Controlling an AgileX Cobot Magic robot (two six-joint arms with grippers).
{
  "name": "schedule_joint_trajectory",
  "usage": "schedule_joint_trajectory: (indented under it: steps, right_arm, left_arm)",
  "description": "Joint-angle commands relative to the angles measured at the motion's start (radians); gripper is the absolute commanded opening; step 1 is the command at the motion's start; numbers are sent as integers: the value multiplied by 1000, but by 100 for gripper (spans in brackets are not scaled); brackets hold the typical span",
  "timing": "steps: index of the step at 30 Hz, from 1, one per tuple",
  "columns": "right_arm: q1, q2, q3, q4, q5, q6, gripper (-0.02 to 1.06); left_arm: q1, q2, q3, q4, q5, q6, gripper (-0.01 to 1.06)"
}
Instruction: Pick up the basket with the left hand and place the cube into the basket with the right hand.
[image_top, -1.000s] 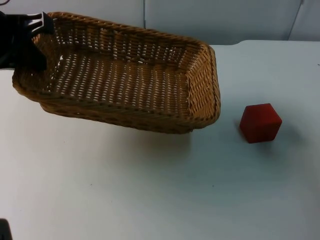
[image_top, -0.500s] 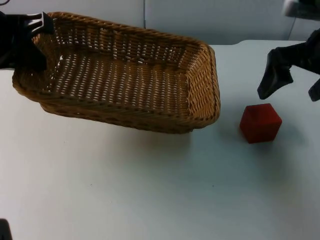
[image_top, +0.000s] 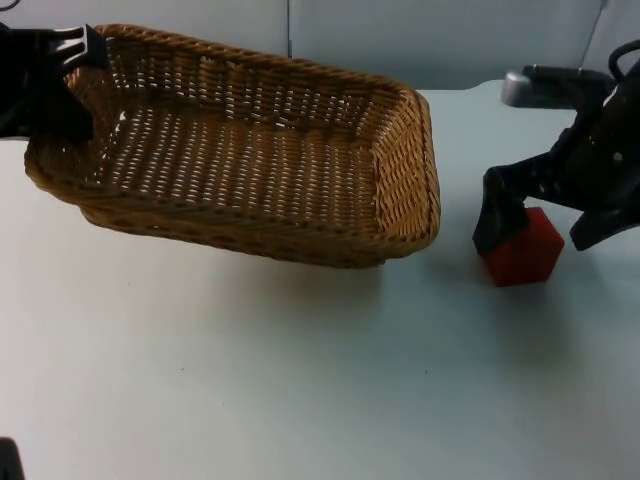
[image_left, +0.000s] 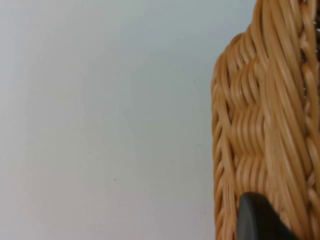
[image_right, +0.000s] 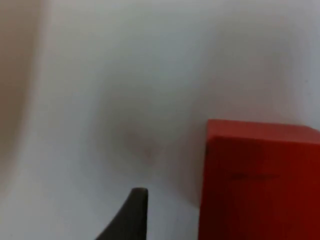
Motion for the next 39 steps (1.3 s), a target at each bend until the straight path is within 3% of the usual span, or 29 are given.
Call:
schedule_joint_trajectory:
  steps: [1,2,3,5,6,7,9,15,18,20,24,25,27,29,33,39]
  right_arm:
    - [3,13,-9,0,-21,1,105]
    - [3,18,-9,-3,-31,1,104]
    - [3,20,-9,-3,-45,1,96]
    - [3,20,-9,1,-64,7,66]
    - [3,20,-9,1,-64,7,66]
    - [3,20,-9,1,-78,19,48]
    - [3,20,-9,1,-117,48,1]
    - [3,-5,-142,-7,-47,62,1]
    - [7,-43,-379,-4,61,90,1]
    - [7,-45,-418,2,84,90,1]
    - [59,-45,-644,31,290,72,1]
    - [59,-45,-644,31,290,72,1]
    - [120,-45,-707,80,403,31,1]
    - [172,-45,-707,138,453,-6,1]
    - [248,-18,-703,132,483,-2,1]
    - [286,59,-703,128,437,73,1]
  left_arm:
    - [0,-14,0,-23,6,-10,0]
    - [0,-14,0,-23,6,-10,0]
    - [0,-14,0,-23,6,-10,0]
    - [0,-14,0,-23,6,-10,0]
    - [0,-14,0,-23,6,-10,0]
    - [0,-14,0,-23,6,-10,0]
    - [0,-14,0,-23,6,-10,0]
    - [0,-14,0,-23,6,-10,0]
    - [0,-14,0,-23,6,-10,0]
    - [0,-14,0,-23,6,-10,0]
    - [0,-14,0,-23,6,-10,0]
    - [0,-14,0,-23,6,-10,0]
    - [0,-14,0,-23,6,-10,0]
    - [0,-14,0,-23,6,-10,0]
    - [0,-14,0,-23,6,-10,0]
    - [0,-14,0,-23,6,-10,0]
